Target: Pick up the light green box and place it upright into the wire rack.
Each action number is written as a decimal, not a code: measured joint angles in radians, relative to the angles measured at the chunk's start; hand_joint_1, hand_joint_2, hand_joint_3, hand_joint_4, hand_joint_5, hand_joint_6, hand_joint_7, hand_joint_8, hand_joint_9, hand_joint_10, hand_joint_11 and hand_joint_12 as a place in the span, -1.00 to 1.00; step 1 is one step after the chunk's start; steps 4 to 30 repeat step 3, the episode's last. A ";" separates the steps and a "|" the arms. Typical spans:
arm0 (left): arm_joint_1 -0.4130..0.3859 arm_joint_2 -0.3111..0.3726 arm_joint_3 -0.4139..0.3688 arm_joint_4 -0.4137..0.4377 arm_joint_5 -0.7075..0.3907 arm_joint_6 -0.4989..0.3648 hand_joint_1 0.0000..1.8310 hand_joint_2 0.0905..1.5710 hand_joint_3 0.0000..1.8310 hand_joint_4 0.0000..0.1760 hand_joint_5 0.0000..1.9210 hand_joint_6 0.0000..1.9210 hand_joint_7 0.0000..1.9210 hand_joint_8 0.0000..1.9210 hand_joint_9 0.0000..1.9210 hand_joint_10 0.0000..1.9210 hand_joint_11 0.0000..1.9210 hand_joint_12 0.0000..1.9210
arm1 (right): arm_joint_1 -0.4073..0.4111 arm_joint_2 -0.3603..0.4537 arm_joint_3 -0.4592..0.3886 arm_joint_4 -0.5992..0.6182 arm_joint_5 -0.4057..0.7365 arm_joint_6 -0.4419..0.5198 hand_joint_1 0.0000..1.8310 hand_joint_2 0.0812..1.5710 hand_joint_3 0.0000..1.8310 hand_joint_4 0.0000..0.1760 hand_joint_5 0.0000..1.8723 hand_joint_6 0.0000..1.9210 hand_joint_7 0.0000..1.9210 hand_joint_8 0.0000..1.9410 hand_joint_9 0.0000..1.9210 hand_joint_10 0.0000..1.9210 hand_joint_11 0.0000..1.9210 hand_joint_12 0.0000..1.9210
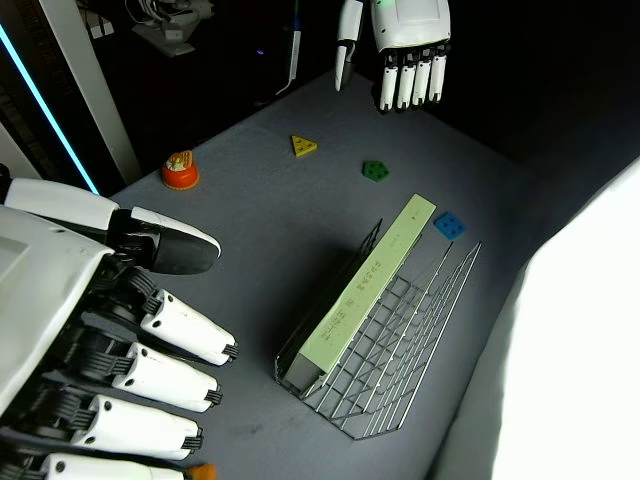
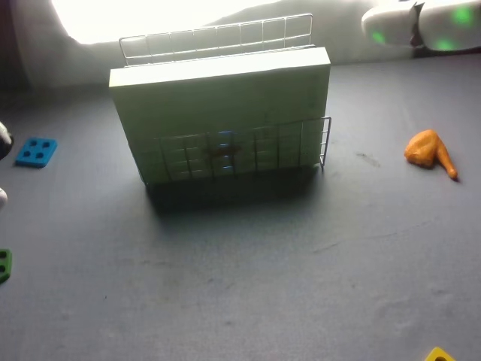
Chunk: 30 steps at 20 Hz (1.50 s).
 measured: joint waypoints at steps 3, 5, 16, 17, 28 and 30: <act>0.000 0.000 0.000 0.000 0.000 -0.001 -0.80 0.63 -1.00 -1.00 -0.27 0.83 -0.26 0.92 -0.33 1.00 -0.47 1.00 | -0.029 0.010 -0.027 -0.273 0.048 0.176 -0.73 0.48 -1.00 -1.00 0.05 1.00 0.11 1.00 0.05 1.00 -0.18 1.00; 0.000 0.000 0.000 0.000 0.000 -0.001 -0.80 0.63 -1.00 -1.00 -0.27 0.83 -0.26 0.92 -0.33 1.00 -0.47 1.00 | -0.029 0.010 -0.027 -0.273 0.048 0.176 -0.73 0.48 -1.00 -1.00 0.05 1.00 0.11 1.00 0.05 1.00 -0.18 1.00; 0.000 0.000 0.000 0.000 0.000 -0.001 -0.80 0.63 -1.00 -1.00 -0.27 0.83 -0.26 0.92 -0.33 1.00 -0.47 1.00 | -0.029 0.010 -0.027 -0.273 0.048 0.176 -0.73 0.48 -1.00 -1.00 0.05 1.00 0.11 1.00 0.05 1.00 -0.18 1.00; 0.000 0.000 0.000 0.000 0.000 -0.001 -0.80 0.63 -1.00 -1.00 -0.27 0.83 -0.26 0.92 -0.33 1.00 -0.47 1.00 | -0.029 0.010 -0.027 -0.273 0.048 0.176 -0.73 0.48 -1.00 -1.00 0.05 1.00 0.11 1.00 0.05 1.00 -0.18 1.00; 0.000 0.000 0.000 0.000 0.000 -0.001 -0.80 0.63 -1.00 -1.00 -0.27 0.83 -0.26 0.92 -0.33 1.00 -0.47 1.00 | -0.029 0.010 -0.027 -0.273 0.048 0.176 -0.73 0.48 -1.00 -1.00 0.05 1.00 0.11 1.00 0.05 1.00 -0.18 1.00; 0.000 0.000 0.000 0.000 0.000 -0.001 -0.80 0.63 -1.00 -1.00 -0.27 0.83 -0.26 0.92 -0.33 1.00 -0.47 1.00 | -0.029 0.010 -0.027 -0.273 0.048 0.176 -0.73 0.48 -1.00 -1.00 0.05 1.00 0.11 1.00 0.05 1.00 -0.18 1.00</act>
